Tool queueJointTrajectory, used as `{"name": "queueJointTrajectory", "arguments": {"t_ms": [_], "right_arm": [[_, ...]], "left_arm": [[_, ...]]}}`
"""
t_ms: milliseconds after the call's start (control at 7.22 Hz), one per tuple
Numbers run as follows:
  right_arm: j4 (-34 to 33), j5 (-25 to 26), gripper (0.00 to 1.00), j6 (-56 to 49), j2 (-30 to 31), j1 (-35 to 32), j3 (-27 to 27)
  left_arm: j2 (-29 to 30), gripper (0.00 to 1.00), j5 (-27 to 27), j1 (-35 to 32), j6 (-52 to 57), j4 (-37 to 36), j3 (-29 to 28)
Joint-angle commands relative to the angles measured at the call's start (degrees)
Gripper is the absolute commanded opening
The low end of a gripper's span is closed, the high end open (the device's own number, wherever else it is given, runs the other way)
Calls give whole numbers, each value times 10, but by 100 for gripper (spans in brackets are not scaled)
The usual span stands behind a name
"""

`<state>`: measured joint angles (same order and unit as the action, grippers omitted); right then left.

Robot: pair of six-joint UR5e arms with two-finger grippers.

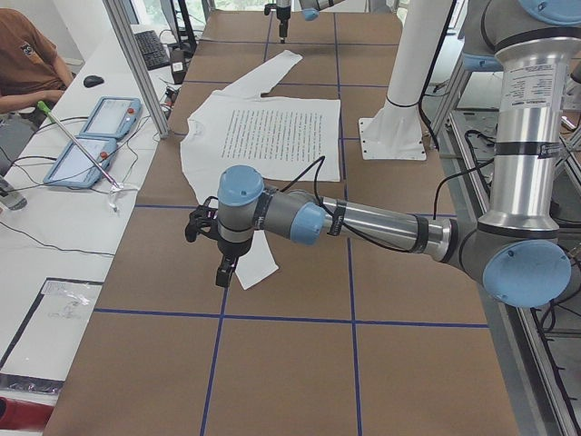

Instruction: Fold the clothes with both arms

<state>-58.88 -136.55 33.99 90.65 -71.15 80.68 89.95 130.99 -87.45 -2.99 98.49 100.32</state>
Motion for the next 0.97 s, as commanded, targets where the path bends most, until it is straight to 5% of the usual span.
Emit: {"name": "queueJointTrajectory", "arguments": {"t_ms": [0,831], "right_arm": [[2,8,95,0,-9,16,-14],[2,8,85,26,-22,30,-40]], "left_arm": [[0,100,0,0,0,-1,3],[-5,100,0,0,4,-1,8]]}}
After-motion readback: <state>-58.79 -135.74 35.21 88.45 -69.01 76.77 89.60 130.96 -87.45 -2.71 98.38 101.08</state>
